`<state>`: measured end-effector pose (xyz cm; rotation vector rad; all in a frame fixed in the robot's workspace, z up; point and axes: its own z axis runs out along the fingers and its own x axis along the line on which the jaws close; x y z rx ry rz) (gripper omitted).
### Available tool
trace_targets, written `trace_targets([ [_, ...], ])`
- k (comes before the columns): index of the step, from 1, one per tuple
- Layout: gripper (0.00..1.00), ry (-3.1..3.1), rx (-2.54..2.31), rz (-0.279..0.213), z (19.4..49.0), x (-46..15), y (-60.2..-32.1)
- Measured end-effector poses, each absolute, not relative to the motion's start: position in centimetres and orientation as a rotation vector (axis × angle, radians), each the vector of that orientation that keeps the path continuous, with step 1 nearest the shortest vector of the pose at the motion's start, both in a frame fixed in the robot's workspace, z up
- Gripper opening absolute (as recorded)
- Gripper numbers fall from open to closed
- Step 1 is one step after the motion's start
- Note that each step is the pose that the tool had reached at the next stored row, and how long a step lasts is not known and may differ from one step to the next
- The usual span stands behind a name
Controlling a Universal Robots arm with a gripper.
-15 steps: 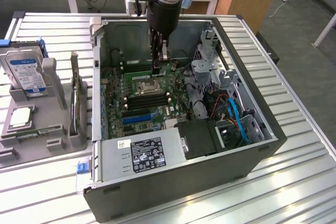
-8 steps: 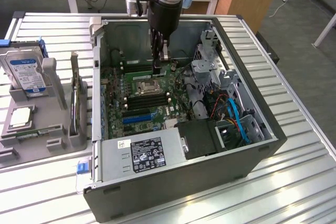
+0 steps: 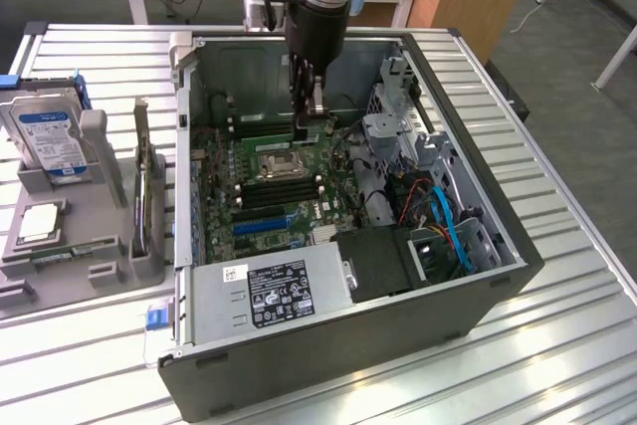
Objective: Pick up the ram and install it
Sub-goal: 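Insert the ram into the slot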
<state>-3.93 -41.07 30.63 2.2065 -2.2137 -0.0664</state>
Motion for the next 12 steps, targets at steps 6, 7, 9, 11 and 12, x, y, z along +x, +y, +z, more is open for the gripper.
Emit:
trace_targets([
  [6,0.12,-2.214,2.206,-0.066,30.63,-3.80,-41.07],
  [7,0.12,-2.214,2.206,-0.066,30.62,-3.80,-41.06],
  [9,0.12,-2.214,2.207,-0.067,30.50,-3.79,-41.06],
  [11,0.12,-2.214,2.206,-0.066,30.31,-3.79,-41.07],
  [12,0.12,-2.214,2.206,-0.066,30.23,-3.79,-41.07],
])
